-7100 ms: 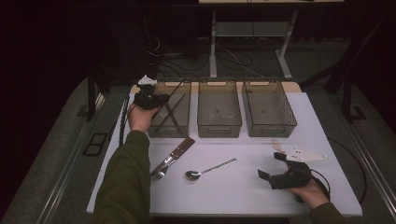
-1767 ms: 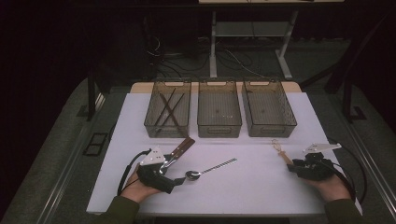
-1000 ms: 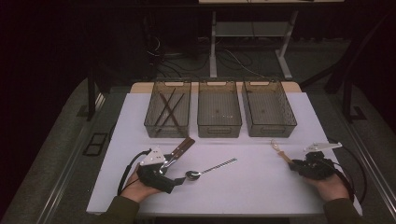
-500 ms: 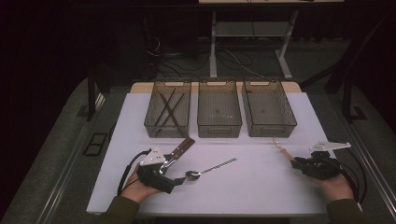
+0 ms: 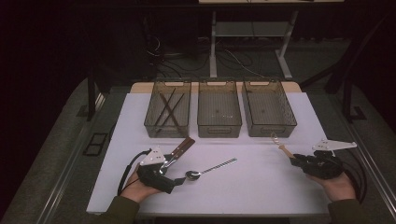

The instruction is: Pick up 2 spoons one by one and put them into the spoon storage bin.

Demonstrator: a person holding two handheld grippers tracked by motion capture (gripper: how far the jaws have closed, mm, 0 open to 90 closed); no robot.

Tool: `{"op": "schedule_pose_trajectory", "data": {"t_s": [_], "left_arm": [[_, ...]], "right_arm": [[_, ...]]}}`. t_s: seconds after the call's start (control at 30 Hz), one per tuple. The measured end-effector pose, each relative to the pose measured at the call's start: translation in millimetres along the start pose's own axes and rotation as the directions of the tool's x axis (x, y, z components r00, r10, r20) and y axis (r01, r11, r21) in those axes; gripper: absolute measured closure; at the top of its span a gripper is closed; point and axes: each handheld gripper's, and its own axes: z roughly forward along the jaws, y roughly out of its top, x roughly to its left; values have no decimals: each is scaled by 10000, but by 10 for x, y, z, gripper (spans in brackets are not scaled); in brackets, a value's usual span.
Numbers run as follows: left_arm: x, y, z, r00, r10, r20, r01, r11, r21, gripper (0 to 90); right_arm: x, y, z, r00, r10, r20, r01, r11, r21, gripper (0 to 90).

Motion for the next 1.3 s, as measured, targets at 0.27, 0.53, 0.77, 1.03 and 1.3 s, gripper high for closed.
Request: {"op": "schedule_pose_trajectory", "data": {"t_s": [0.27, 0.53, 0.77, 1.03, 1.3], "left_arm": [[0, 0, 1, 10000, -10, -1, 10, 10000, -8, 16], [-2, 0, 2, 10000, -16, -8, 16, 10000, 7, 16], [0, -1, 5, 10000, -24, 1, 24, 10000, 26, 16], [1, -1, 8, 10000, -32, 6, 32, 10000, 36, 16], [0, -1, 6, 10000, -37, 32, 37, 10000, 12, 16]], "right_arm": [[47, 78, -37, 9994, -157, -300, 147, 9993, -330, 735], [128, 192, -40, 9978, -419, -508, 387, 9974, -615, 734], [182, 292, -4, 9962, -559, -673, 512, 9963, -695, 734], [235, 403, 70, 9934, -710, -904, 646, 9953, -724, 734], [283, 543, 164, 9911, -766, -1088, 676, 9942, -838, 734]]}}
